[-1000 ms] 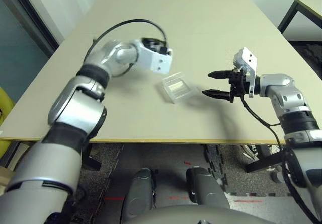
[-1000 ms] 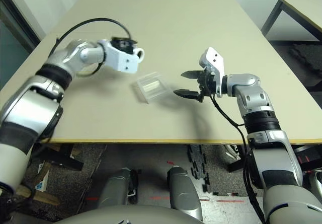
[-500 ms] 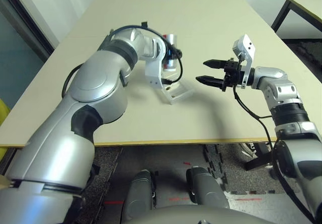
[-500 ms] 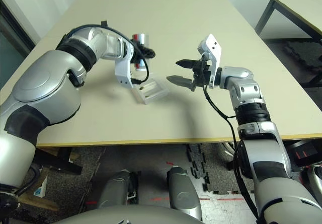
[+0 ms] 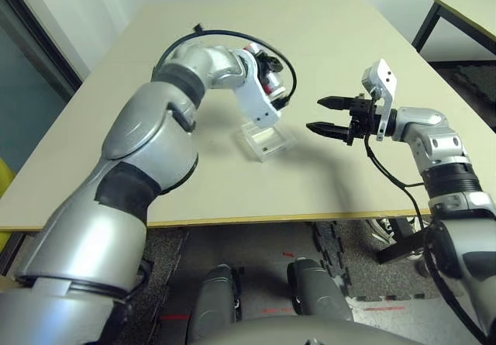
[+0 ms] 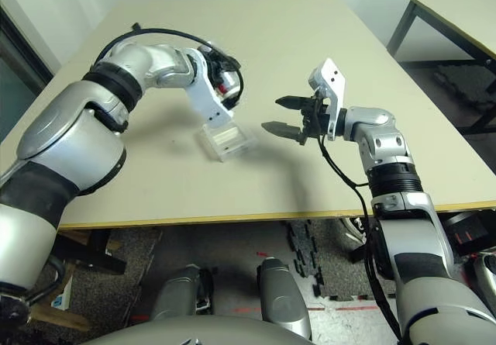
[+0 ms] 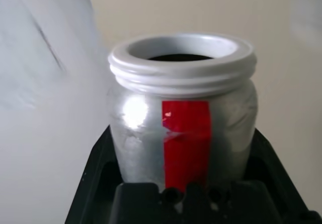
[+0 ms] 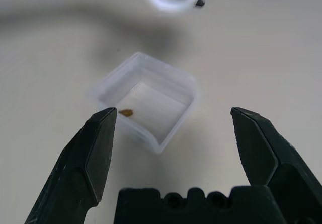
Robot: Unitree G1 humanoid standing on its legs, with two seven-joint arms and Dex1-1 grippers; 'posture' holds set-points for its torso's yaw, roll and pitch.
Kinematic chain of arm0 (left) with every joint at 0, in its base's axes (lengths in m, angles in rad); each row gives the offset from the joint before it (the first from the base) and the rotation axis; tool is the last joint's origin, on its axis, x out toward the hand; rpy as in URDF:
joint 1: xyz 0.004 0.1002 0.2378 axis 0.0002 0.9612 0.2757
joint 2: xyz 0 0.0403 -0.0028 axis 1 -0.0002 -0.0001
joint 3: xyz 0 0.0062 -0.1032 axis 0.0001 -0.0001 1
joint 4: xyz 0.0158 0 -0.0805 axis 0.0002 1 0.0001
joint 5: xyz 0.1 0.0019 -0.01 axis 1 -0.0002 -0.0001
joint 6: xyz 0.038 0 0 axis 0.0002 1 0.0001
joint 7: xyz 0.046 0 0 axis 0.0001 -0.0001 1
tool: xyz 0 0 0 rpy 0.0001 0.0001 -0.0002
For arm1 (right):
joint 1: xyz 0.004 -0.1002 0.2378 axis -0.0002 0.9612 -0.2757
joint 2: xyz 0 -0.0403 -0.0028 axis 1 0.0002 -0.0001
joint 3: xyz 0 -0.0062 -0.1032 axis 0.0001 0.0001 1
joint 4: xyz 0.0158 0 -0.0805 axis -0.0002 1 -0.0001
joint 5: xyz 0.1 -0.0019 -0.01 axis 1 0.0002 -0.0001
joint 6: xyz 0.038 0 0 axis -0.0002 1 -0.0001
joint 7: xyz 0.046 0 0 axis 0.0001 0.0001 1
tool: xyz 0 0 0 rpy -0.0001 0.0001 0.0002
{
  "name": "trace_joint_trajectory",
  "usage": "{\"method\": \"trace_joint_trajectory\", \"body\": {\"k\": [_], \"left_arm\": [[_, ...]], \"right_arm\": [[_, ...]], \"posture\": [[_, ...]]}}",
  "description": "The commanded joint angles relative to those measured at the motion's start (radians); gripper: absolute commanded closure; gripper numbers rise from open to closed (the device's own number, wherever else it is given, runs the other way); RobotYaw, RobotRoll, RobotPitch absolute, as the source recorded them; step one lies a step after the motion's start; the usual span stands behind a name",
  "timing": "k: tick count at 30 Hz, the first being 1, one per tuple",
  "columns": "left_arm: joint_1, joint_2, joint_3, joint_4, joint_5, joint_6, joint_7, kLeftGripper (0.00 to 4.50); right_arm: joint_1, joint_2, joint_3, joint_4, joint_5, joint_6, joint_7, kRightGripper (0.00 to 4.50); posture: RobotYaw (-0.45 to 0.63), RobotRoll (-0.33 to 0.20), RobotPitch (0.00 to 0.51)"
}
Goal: Pour the medicine from the bottle into the box.
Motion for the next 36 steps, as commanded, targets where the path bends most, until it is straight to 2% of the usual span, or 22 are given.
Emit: {"method": "trace_joint_trajectory", "body": {"k": [1, 5, 15, 27, 36], "left_arm": [[0.021, 0.004, 0.238, -0.020, -0.261, 0.186, -0.213, 1.86], [0.058, 0.023, 0.397, -0.055, -0.408, 0.340, -0.258, 1.86], [0.202, 0.039, 0.626, -0.140, -0.632, 0.546, -0.166, 1.86], [0.414, 0.025, 0.763, -0.268, -0.788, 0.519, -0.032, 1.86], [0.489, 0.000, 0.777, -0.247, -0.819, 0.431, -0.014, 1.86]], "right_arm": [[-0.013, -0.010, 0.021, 0.018, -0.025, -0.038, 0.022, 0.00], [-0.013, -0.009, 0.027, 0.025, -0.037, -0.054, 0.029, 0.00], [-0.012, -0.009, 0.039, 0.040, -0.049, -0.067, 0.048, 0.00], [-0.024, -0.004, 0.049, 0.061, -0.068, -0.084, 0.071, 0.00], [-0.024, -0.009, 0.053, 0.062, -0.077, -0.087, 0.078, 0.00]], "posture": [[-0.20, 0.000, 0.014], [-0.19, 0.000, 0.015], [-0.17, 0.000, 0.021], [-0.14, 0.000, 0.038], [-0.15, 0.000, 0.048]]}}
